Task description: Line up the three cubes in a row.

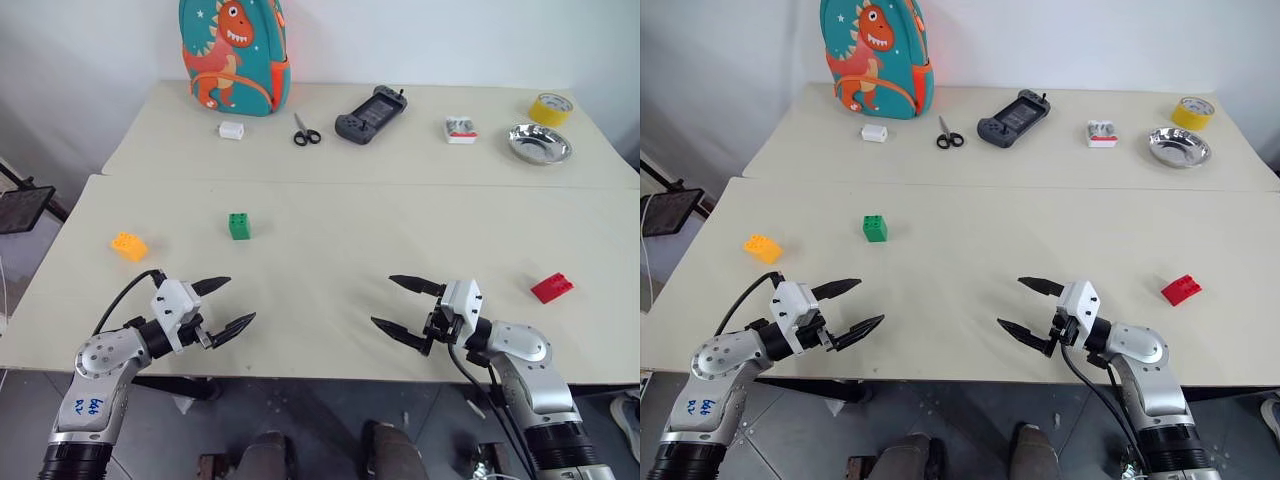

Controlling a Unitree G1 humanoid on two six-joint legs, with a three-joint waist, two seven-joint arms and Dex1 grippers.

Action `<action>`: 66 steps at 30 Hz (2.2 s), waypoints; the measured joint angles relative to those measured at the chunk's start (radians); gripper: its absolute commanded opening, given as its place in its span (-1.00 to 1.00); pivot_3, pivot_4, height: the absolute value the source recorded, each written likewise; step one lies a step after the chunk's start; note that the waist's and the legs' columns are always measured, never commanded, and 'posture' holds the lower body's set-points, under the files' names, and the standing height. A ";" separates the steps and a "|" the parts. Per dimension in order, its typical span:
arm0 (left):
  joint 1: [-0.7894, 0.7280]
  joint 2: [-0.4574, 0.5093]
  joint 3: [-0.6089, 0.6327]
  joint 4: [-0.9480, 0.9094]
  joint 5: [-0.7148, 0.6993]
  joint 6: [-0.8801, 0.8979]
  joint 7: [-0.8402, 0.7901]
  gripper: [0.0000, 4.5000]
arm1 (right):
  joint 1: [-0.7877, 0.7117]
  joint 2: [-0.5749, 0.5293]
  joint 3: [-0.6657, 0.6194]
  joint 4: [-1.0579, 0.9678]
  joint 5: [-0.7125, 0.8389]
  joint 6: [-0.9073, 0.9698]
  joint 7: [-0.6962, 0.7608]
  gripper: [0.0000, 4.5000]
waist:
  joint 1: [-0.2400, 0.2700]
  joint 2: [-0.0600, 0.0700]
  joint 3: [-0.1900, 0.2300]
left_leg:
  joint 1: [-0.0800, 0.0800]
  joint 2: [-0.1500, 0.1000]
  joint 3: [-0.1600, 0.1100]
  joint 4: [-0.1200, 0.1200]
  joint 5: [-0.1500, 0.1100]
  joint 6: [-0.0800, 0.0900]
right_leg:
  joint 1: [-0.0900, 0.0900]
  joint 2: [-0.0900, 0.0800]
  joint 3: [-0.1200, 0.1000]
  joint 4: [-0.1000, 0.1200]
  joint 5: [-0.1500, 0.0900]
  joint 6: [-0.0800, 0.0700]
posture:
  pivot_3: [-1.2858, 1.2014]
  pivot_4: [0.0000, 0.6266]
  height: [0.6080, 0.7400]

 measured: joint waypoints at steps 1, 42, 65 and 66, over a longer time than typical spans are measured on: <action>0.001 0.000 0.000 0.000 0.003 0.000 0.001 0.95 | -0.001 0.000 -0.001 0.000 0.001 -0.001 0.000 1.00 | 0.001 0.000 0.000 | 0.000 0.000 0.000 0.000 0.000 0.000 | 0.000 0.000 0.000 0.000 0.000 0.000 | 0.03 -0.52 1.00; -0.342 -0.121 -0.387 -0.004 0.003 0.184 -0.234 0.95 | 0.026 -0.463 -0.471 0.501 0.009 0.132 -0.052 1.00 | 0.025 0.003 -0.002 | -0.002 0.000 0.001 0.015 -0.005 0.006 | 0.005 0.001 0.001 -0.001 0.000 0.000 | 0.03 -0.52 1.00; -0.267 -0.080 -0.312 -0.071 0.006 0.215 -0.180 1.00 | -0.358 -0.457 -0.176 0.704 -0.135 0.029 0.264 -0.32 | 0.001 0.003 -0.002 | -0.001 0.002 0.000 0.015 -0.005 0.004 | 0.005 0.001 0.001 0.000 0.000 0.000 | 0.03 -0.52 1.00; -0.258 -0.074 -0.305 -0.079 0.006 0.216 -0.176 1.00 | -0.370 -0.440 -0.147 0.630 -0.125 0.061 0.293 -0.32 | -0.001 0.003 -0.002 | -0.001 0.003 0.000 0.015 -0.005 0.004 | 0.005 0.002 0.000 0.000 0.000 0.000 | 0.03 -0.52 1.00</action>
